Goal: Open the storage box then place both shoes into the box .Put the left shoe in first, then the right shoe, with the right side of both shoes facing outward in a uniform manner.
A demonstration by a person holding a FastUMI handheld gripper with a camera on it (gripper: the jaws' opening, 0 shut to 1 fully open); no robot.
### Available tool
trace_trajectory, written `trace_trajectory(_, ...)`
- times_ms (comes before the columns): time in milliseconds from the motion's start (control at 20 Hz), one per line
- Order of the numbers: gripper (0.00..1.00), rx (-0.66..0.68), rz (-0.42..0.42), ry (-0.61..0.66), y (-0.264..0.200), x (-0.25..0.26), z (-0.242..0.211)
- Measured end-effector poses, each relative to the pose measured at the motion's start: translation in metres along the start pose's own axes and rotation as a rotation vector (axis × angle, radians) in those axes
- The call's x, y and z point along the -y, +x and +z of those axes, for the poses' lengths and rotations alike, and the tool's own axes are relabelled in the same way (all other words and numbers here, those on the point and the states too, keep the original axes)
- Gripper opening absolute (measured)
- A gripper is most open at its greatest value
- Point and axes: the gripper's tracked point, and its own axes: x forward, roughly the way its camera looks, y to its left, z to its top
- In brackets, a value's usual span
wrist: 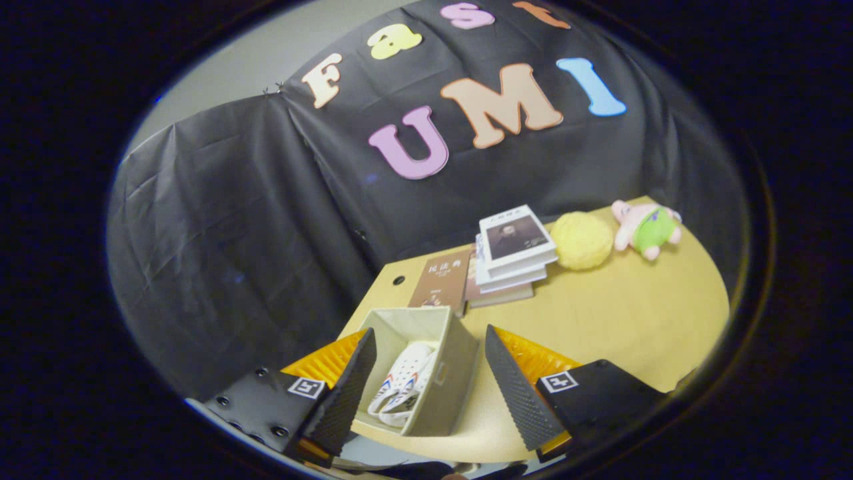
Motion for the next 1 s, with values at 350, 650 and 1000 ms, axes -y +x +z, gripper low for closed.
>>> trace_trajectory(350, 1.0, 0.192, -0.143, -0.119, -0.043, 0.08, 0.056)
trace_trajectory(650, 1.0, 0.324, -0.266, -0.192, -0.08, 0.144, 0.082)
trace_trajectory(1000, 1.0, 0.429, -0.318, -0.34, -0.1, 0.152, 0.089)
